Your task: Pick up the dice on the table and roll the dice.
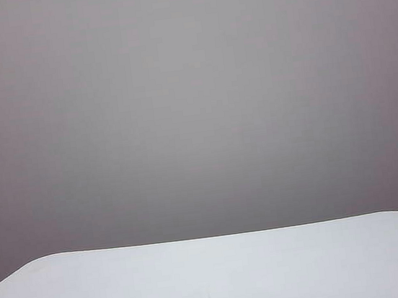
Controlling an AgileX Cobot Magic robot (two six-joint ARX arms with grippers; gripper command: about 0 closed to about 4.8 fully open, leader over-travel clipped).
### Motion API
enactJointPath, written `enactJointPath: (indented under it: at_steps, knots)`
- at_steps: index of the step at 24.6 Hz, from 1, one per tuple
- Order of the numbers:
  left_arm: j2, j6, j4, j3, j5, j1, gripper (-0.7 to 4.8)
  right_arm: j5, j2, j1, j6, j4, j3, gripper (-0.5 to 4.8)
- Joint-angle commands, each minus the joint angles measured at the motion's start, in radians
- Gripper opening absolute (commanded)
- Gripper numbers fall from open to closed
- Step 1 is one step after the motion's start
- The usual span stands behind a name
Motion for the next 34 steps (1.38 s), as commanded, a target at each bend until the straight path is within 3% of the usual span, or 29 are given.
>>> enactJointPath:
  at_steps: [1,6,8,10,14,17,20,28,34]
  knots:
    - [0.105,0.134,-0.059,0.082,0.026,0.000,-0.04,-0.053,0.132,0.000,-0.109,-0.121,0.123,-0.09]
    - [0.277,0.156,-0.126,0.204,0.137,0.000,-0.04,-0.072,0.348,0.000,-0.430,-0.396,0.292,-0.03]
    - [0.304,0.156,-0.114,0.214,0.164,0.000,-0.04,-0.072,0.417,-0.001,-0.537,-0.465,0.304,0.43]
    - [0.322,0.156,-0.107,0.217,0.184,-0.001,-0.04,-0.082,0.498,0.001,-0.605,-0.520,0.304,0.58]
    - [0.332,0.156,-0.108,0.217,0.206,-0.001,-0.04,-0.201,0.644,-0.002,-0.647,-0.516,0.306,0.70]
    - [0.333,0.156,-0.109,0.217,0.207,-0.001,-0.04,-0.228,0.725,-0.001,-0.655,-0.525,0.306,2.03]
    - [0.333,0.155,-0.110,0.217,0.264,-0.001,-0.04,-0.232,0.782,-0.001,-0.656,-0.529,0.306,4.75]
    - [0.334,0.155,-0.143,0.217,0.283,-0.001,-0.04,-0.227,0.889,-0.072,-0.663,-0.510,0.306,4.79]
    - [0.335,0.155,-0.144,0.217,0.316,-0.001,-0.04,-0.311,1.019,-0.166,-0.671,-0.493,0.306,4.79]
